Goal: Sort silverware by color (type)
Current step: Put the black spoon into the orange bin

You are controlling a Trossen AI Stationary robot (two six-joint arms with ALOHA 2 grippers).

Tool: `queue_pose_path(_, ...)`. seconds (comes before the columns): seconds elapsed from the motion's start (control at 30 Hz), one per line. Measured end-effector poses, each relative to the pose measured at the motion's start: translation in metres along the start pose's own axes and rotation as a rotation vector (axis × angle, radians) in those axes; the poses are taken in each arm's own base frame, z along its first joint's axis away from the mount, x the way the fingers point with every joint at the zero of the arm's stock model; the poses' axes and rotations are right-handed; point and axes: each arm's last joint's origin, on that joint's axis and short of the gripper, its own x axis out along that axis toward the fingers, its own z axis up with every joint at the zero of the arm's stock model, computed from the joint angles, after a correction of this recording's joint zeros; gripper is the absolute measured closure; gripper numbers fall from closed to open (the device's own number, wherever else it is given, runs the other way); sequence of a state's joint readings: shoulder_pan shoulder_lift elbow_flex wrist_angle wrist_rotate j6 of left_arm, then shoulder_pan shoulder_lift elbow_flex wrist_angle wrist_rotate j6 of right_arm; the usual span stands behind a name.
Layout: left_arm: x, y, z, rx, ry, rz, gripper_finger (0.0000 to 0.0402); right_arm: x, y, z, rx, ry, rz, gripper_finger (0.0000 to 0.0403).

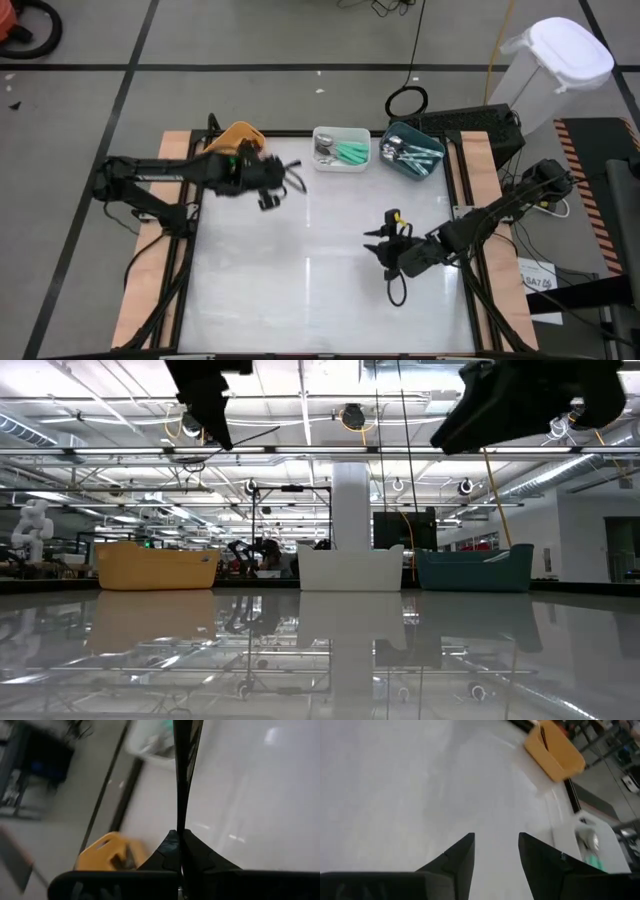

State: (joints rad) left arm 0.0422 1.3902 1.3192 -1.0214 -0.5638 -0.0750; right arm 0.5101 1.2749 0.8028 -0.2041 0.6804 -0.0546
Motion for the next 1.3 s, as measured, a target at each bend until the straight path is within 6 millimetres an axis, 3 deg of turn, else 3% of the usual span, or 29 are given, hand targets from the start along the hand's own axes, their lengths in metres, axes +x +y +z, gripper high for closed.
queue_pose_path(0.33,0.045,0.097,-0.014,-0.267,0.154,0.214,0.0401,0.01,-0.019,-0.016,-0.051,0.16,-0.051,0.0255)
queue_pose_path(0.63,0.067,0.146,-0.034,-0.418,0.16,0.246,0.0401,0.015,-0.029,-0.021,-0.068,0.212,-0.078,0.0255)
queue_pose_path(0.8,0.09,0.153,-0.056,-0.485,0.182,0.192,0.0401,0.015,-0.03,-0.022,-0.071,0.221,-0.08,0.0255)
queue_pose_path(1.17,0.136,0.134,-0.107,-0.529,0.275,0.203,0.0401,0.016,-0.031,-0.021,-0.064,0.209,-0.084,0.0255)
queue_pose_path(1.3,0.143,0.129,-0.118,-0.508,0.296,0.199,0.0401,0.017,-0.033,-0.02,-0.062,0.2,-0.089,0.0255)
